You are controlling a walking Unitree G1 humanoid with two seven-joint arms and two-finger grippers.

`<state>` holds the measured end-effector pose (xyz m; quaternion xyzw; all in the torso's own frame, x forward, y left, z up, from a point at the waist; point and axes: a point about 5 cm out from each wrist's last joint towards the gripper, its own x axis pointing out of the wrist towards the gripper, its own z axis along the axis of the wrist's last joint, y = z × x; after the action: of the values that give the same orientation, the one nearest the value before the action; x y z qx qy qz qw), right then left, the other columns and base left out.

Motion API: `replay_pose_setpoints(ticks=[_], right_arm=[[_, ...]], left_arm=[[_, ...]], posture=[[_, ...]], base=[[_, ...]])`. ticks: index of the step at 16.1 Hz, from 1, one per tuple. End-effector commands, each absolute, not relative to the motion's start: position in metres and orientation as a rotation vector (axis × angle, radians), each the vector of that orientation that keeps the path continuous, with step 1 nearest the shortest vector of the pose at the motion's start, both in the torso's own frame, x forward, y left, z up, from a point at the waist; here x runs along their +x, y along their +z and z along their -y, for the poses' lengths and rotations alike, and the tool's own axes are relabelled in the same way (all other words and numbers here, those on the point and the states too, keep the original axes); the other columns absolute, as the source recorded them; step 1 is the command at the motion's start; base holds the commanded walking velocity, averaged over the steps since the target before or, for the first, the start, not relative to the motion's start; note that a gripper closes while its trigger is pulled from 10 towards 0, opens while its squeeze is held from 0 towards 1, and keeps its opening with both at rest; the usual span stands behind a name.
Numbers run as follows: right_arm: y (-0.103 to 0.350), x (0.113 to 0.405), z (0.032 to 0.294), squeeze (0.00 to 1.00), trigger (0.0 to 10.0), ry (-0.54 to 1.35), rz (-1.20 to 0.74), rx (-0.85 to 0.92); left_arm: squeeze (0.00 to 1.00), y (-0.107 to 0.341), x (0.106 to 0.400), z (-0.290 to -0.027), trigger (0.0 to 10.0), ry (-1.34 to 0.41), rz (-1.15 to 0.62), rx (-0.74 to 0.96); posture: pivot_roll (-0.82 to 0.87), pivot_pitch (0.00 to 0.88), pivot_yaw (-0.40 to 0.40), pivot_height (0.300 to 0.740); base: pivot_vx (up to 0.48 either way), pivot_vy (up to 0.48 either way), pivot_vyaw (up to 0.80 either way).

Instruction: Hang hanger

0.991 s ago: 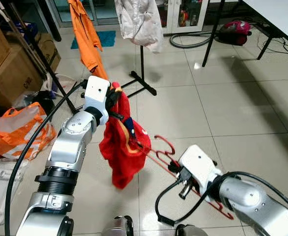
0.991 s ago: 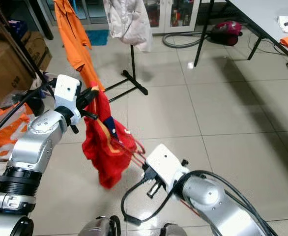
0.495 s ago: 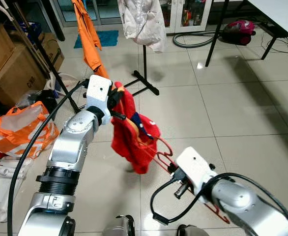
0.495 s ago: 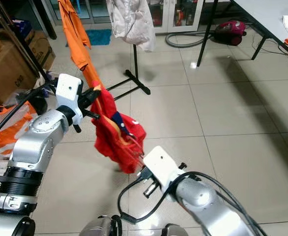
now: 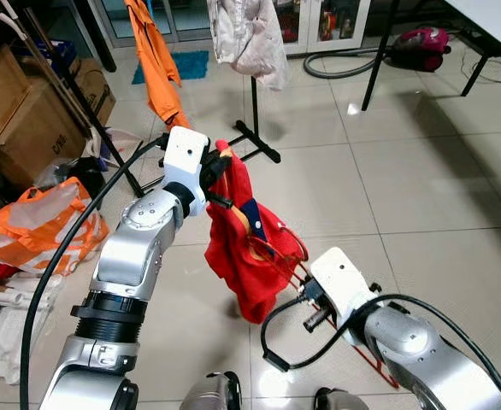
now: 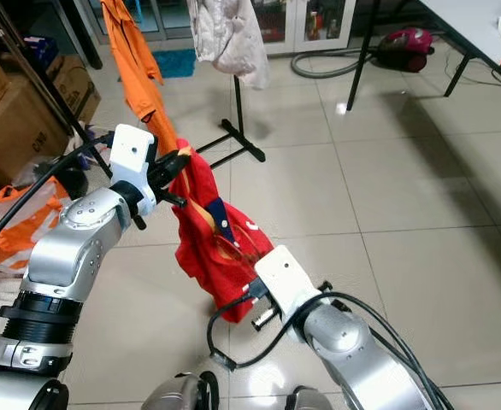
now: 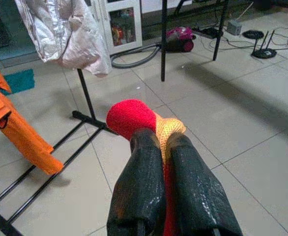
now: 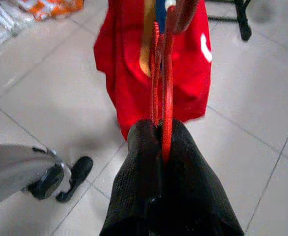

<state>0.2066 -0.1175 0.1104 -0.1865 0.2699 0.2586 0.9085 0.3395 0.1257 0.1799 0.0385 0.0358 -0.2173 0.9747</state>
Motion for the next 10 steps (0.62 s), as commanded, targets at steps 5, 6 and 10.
replay_pose_setpoints(ticks=[5,6,10], right_arm=[[0.112,0.194,0.12,0.0,10.0,0.527,-0.591,-0.385],[0.113,0.196,0.12,0.0,10.0,0.509,-0.583,-0.376],[0.115,0.209,0.109,0.0,10.0,0.475,-0.533,-0.292]], left_arm=[[0.0,0.191,0.341,-0.133,10.0,-0.411,-0.033,0.102],[0.0,0.192,0.341,-0.132,10.0,-0.42,-0.033,0.097],[0.0,0.188,0.335,-0.122,10.0,-0.456,-0.042,0.083]], posture=[[0.0,0.139,0.158,0.74],[0.0,0.139,0.16,0.74],[0.01,0.133,0.162,0.74]], base=[[0.0,0.0,0.0],[0.0,0.0,0.0],[0.0,0.0,0.0]])
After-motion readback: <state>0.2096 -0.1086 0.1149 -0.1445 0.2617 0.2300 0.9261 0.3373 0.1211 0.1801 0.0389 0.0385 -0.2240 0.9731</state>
